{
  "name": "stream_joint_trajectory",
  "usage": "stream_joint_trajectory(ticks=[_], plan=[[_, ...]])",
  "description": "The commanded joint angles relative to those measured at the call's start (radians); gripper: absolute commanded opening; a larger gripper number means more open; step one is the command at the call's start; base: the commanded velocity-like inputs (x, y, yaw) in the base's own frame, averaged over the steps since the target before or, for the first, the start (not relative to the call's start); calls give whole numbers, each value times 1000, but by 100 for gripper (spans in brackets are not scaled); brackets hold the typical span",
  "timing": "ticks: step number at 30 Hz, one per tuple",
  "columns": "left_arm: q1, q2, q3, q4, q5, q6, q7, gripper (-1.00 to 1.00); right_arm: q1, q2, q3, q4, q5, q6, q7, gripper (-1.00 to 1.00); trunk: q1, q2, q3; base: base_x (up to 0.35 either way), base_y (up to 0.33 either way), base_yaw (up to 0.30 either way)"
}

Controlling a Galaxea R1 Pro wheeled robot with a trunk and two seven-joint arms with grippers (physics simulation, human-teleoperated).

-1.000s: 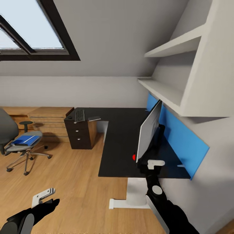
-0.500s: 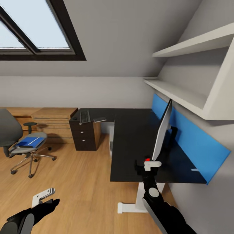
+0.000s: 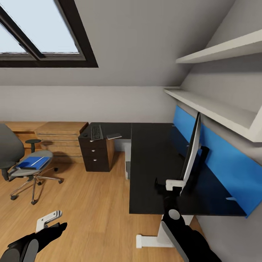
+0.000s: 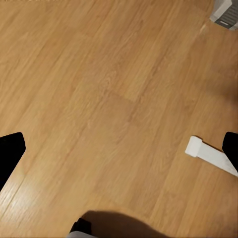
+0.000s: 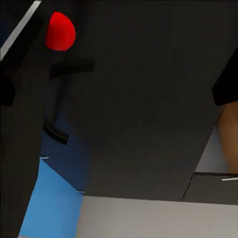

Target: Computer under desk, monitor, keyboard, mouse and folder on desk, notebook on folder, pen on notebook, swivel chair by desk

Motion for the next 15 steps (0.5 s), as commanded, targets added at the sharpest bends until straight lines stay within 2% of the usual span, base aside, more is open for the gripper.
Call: stream_joint_trajectory(ticks=[1,7,15], plan=[[-1,0,1,-1,11,4,9,100,-1,-1,2,-2,-4,4,-17,100,1,-2,-2,18,7,0],[-1,0,0,-1,11,4,9,100,-1,-2,-3,-2,-4,-2,-46,100,1,-2,-2,7,3,0],[-1,0,0,-1,11,4,9,100,-1,-2,-3,-2,-3,-4,-53,100,1,-2,-2,1,-1,0]])
